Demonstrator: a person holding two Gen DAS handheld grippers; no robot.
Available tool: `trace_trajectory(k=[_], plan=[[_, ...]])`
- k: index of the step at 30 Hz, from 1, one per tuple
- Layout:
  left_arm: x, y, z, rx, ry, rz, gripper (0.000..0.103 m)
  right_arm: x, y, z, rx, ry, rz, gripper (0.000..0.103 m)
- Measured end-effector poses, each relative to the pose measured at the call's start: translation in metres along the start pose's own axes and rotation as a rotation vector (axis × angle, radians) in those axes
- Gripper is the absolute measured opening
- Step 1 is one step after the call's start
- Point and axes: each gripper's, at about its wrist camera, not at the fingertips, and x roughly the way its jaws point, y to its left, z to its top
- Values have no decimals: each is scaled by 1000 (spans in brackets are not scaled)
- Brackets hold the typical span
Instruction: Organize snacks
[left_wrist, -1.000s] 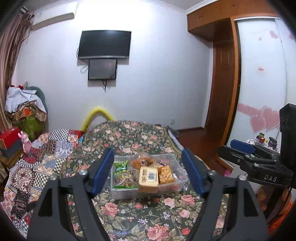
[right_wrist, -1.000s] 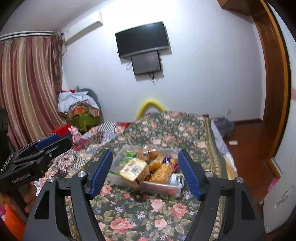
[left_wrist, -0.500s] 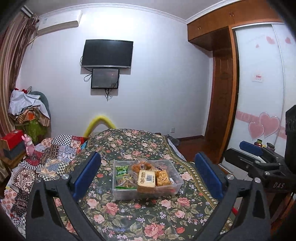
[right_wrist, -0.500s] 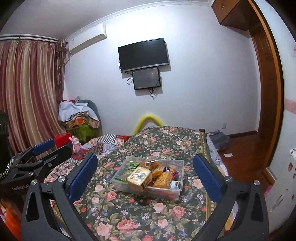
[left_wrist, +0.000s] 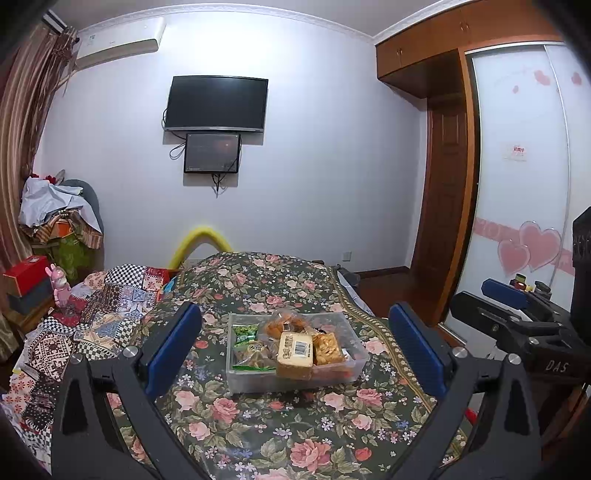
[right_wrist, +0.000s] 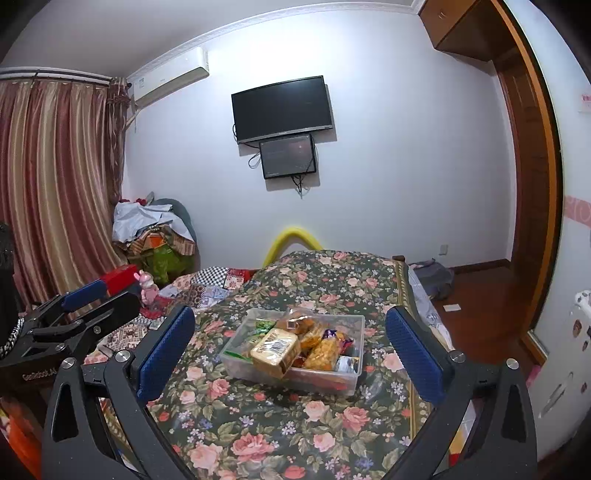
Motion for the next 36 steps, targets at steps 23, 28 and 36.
trace_trajectory(k=[23, 28, 36], plan=[[2, 0, -3, 18, 6, -3, 103, -1, -2, -1, -7, 20, -22, 103], [1, 0, -2, 19, 6, -5, 103, -1, -2, -1, -7, 21, -24, 103], [2, -2, -3, 18, 8, -9, 103, -1, -2, -1, -8, 21, -26, 103]])
